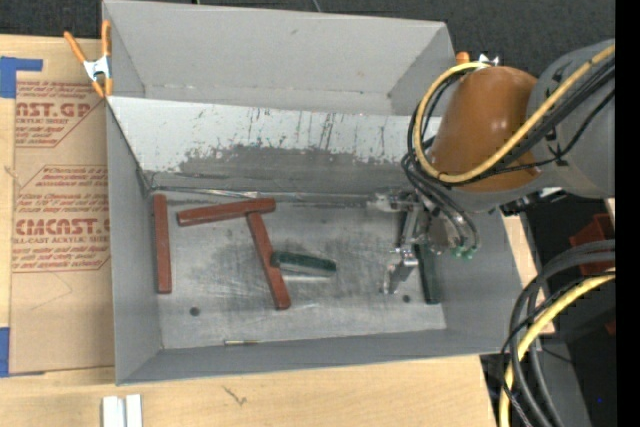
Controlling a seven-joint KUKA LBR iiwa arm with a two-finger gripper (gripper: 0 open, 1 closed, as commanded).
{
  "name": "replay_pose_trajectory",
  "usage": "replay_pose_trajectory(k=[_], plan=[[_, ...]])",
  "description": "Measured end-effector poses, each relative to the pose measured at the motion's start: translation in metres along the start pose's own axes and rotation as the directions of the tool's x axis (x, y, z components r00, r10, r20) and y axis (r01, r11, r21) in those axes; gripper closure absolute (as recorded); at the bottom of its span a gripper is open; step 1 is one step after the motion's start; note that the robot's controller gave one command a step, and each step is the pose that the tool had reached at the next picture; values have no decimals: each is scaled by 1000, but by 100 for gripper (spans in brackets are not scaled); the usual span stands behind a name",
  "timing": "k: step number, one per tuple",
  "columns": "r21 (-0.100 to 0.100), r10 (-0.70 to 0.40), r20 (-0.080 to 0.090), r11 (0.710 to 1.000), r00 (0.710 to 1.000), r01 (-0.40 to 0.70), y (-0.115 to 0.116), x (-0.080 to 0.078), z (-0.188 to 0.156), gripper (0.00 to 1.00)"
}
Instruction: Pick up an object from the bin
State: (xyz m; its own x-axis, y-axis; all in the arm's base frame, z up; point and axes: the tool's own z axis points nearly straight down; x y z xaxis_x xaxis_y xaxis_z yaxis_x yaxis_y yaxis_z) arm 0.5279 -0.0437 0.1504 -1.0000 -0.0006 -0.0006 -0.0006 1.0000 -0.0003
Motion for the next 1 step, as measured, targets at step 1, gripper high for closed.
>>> replay_pose_trajectory(k=[1], plan=[[-1,132,-11,991,991,-132,41,6,79,100]])
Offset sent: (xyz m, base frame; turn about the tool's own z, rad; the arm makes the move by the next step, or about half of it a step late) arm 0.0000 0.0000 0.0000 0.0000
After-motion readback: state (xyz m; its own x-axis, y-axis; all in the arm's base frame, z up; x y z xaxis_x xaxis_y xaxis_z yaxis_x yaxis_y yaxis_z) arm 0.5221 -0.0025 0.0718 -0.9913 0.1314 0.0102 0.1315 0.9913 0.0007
